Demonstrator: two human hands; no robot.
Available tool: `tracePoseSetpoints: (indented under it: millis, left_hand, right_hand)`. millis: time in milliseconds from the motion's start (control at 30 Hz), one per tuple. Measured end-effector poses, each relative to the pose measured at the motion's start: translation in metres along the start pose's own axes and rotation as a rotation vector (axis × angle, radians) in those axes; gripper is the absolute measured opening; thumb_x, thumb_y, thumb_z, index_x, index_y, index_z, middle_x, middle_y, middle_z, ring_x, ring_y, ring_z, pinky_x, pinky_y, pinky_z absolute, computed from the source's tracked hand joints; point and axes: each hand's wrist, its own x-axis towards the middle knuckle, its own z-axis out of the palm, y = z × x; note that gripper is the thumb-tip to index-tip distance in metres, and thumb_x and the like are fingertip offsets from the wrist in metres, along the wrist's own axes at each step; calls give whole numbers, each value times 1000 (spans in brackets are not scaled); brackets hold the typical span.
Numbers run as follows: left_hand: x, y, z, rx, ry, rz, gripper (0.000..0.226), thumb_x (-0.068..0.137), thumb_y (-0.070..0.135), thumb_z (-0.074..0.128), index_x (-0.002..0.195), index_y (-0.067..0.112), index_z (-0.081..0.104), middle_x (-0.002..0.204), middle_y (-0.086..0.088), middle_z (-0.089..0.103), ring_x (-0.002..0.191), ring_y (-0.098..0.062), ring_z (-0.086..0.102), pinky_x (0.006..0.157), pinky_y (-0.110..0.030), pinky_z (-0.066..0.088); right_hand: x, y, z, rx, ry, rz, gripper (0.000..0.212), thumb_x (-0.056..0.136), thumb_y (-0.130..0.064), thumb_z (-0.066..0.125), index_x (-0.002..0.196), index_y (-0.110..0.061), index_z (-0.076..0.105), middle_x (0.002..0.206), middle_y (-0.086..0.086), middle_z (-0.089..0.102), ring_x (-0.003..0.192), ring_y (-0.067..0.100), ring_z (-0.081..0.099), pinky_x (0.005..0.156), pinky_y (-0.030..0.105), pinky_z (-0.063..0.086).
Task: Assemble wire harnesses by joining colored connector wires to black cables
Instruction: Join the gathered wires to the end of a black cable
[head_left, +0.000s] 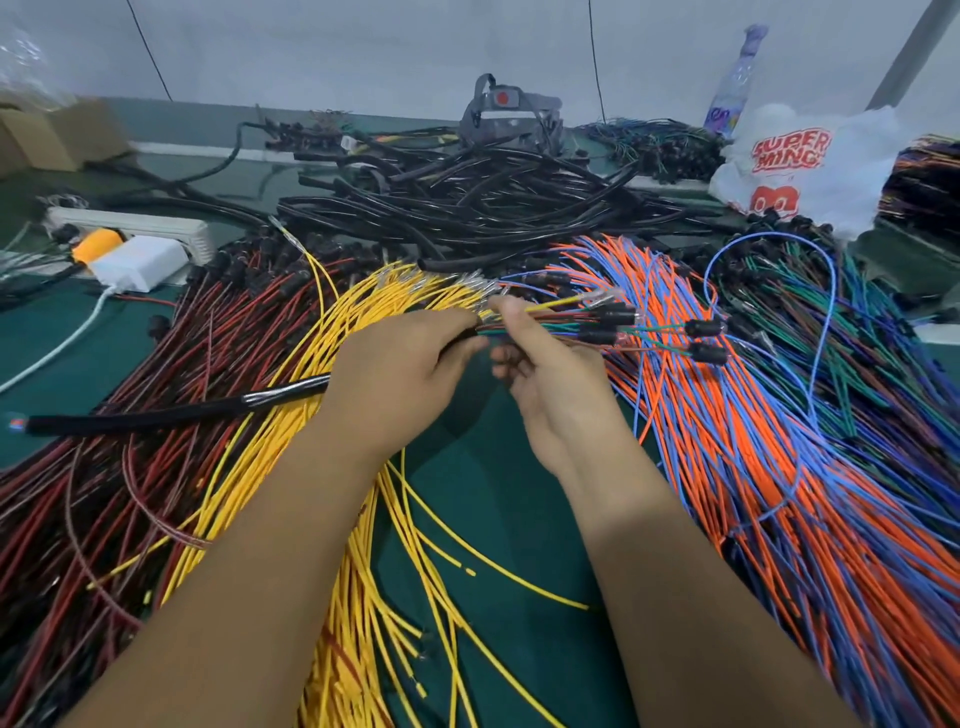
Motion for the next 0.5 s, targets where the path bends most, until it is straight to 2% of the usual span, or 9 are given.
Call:
tracePoseSetpoints:
  millis: [67, 133, 233, 300, 367, 500]
  left_hand:
    - [1, 1, 1, 0, 44, 5, 10, 94, 29, 56, 97, 24, 65, 79, 8, 62, 74, -18, 54, 54, -34, 43]
    - [2, -1, 2, -11, 60, 2, 8, 93, 28, 59, 99, 28, 65, 83, 10, 64, 76, -16, 55, 54, -32, 43]
    - [0, -8, 0, -17, 95, -76, 6, 93, 37, 58, 96, 33, 61, 73, 15, 56, 64, -12, 45, 49, -20, 29]
    - [-1, -12, 1, -58, 79, -129, 11, 92, 43, 56, 96, 33, 61, 70, 14, 55, 62, -13, 47, 50, -21, 29]
    - [-2, -12, 2, -86, 71, -142, 16, 91, 48, 55, 94, 34, 61, 64, 14, 54, 59, -7, 47, 50, -22, 29]
    - [-1, -9, 2, -217, 28, -162, 34, 88, 60, 41, 93, 37, 65, 78, 16, 63, 74, -5, 53, 60, -28, 41]
  right_hand:
    - [0, -2, -1, 122, -60, 67, 42, 79, -32, 69, 114, -8, 67, 86, 1, 65, 58, 7, 54, 54, 17, 43]
    - [0, -4, -2, 200, -110, 94, 34, 79, -37, 65, 103, -14, 69, 83, -1, 66, 59, 8, 56, 54, 17, 45]
    - [1, -8, -5, 289, -74, 82, 25, 75, -33, 68, 92, -14, 68, 73, 0, 67, 57, 11, 60, 52, 17, 47]
    - [2, -10, -6, 248, -25, 28, 16, 82, -24, 68, 93, -14, 65, 71, -1, 67, 55, 11, 61, 51, 17, 45]
    - [3, -10, -7, 140, 48, -66, 5, 89, -18, 67, 90, -16, 62, 70, -2, 66, 50, 11, 59, 47, 18, 42]
    - [4, -13, -8, -81, 172, -196, 17, 85, -20, 73, 71, -20, 63, 65, -6, 65, 46, 10, 53, 45, 20, 39]
